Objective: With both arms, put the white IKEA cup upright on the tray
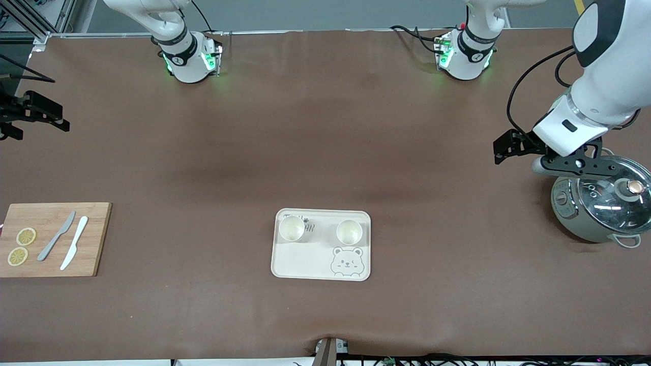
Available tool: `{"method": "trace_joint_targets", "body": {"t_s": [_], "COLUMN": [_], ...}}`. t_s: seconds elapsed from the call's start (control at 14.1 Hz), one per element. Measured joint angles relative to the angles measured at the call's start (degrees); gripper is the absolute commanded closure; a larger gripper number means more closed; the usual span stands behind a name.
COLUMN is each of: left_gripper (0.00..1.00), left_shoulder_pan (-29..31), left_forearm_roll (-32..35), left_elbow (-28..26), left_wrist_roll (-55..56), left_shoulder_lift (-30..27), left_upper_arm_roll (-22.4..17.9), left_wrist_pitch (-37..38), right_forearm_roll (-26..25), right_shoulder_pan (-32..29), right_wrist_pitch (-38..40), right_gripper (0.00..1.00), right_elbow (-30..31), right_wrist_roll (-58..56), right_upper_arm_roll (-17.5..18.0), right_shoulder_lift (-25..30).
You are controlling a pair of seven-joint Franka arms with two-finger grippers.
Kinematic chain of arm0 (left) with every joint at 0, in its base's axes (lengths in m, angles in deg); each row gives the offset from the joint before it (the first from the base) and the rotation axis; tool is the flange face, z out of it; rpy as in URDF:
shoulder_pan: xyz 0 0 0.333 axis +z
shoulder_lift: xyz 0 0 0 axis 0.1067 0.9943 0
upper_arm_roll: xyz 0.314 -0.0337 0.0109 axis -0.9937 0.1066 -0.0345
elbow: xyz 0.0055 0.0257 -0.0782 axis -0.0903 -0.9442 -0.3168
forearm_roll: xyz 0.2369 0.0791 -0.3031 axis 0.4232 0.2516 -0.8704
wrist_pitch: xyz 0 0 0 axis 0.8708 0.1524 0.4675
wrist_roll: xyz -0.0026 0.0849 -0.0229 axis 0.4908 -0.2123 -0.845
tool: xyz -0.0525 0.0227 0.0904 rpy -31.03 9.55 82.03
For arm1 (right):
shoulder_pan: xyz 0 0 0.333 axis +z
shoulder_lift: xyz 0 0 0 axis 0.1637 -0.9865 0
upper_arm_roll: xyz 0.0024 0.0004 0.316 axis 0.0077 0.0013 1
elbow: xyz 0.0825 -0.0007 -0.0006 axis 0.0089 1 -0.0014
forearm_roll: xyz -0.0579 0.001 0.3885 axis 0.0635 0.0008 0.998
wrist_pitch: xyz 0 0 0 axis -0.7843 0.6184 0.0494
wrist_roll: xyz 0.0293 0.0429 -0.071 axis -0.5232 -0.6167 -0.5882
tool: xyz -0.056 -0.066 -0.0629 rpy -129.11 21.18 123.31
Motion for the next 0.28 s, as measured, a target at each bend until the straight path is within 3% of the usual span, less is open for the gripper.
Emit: {"method": "trace_joint_targets", "body": {"t_s": [0.28], "left_gripper": [0.00], "left_shoulder_pan": [0.0], "left_forearm_roll": [0.0], "left_elbow": [0.0], "left_wrist_roll": [0.0], "left_shoulder_lift": [0.1], "left_upper_arm_roll": [0.0], "left_wrist_pitch": [0.0], "right_forearm_roll": [0.0], "right_shoulder_pan": [0.0], "right_wrist_pitch": [1.1], "right_gripper": [0.00], "right_elbow": [0.7], "right_wrist_roll": [0.0], "right_upper_arm_roll": [0.0], "right_shoulder_lift": [1.3]}}
